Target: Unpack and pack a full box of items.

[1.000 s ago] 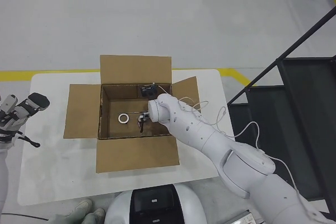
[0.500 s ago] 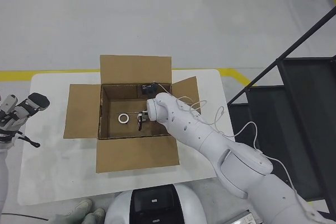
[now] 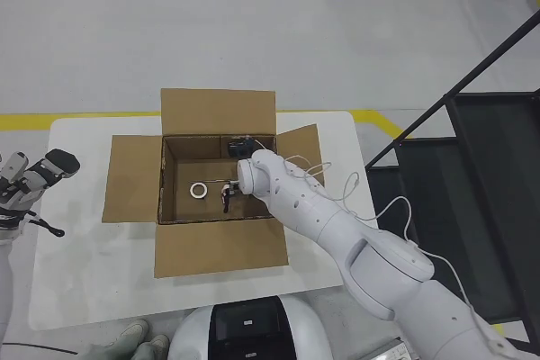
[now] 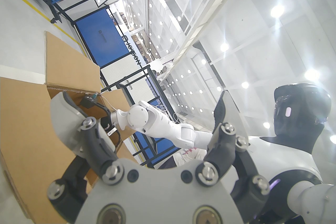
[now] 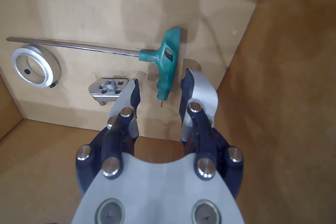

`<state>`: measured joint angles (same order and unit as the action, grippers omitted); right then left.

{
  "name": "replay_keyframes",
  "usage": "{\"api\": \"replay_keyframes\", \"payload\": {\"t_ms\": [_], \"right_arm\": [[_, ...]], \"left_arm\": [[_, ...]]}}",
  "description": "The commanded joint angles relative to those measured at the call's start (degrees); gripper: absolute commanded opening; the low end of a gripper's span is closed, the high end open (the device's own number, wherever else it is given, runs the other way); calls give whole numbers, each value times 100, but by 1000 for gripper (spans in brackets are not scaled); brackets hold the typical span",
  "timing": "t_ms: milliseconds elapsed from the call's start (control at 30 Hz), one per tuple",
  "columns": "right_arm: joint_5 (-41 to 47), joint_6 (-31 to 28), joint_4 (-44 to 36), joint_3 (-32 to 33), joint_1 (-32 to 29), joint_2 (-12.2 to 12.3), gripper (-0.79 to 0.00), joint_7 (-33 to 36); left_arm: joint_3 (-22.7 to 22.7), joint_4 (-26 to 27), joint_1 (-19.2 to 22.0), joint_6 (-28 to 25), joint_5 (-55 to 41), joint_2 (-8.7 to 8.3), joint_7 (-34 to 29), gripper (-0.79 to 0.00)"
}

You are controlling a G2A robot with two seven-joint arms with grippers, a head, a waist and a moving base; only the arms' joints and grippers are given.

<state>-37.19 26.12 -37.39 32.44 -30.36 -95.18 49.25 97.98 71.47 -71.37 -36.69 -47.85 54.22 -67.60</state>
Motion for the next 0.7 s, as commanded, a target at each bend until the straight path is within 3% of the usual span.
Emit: {"api": "replay_keyframes", "payload": {"t_ms": [0, 100, 233, 500, 667], "right_arm": [[13, -35, 92, 16, 15, -31, -409, -37], [37, -86, 211, 36, 36, -80, -453, -91], [64, -171, 328, 46, 46, -149, -785, -134], [62, -251, 411, 81, 68, -255, -785, -202], [-63, -106, 52, 156, -19, -233, -785, -334]], "left_arm": [[0, 0, 0, 0, 0, 0, 0, 0], [0, 0, 0, 0, 0, 0, 0, 0], [0, 0, 0, 0, 0, 0, 0, 0], [0, 0, 0, 0, 0, 0, 0, 0], [0, 0, 0, 0, 0, 0, 0, 0]]}}
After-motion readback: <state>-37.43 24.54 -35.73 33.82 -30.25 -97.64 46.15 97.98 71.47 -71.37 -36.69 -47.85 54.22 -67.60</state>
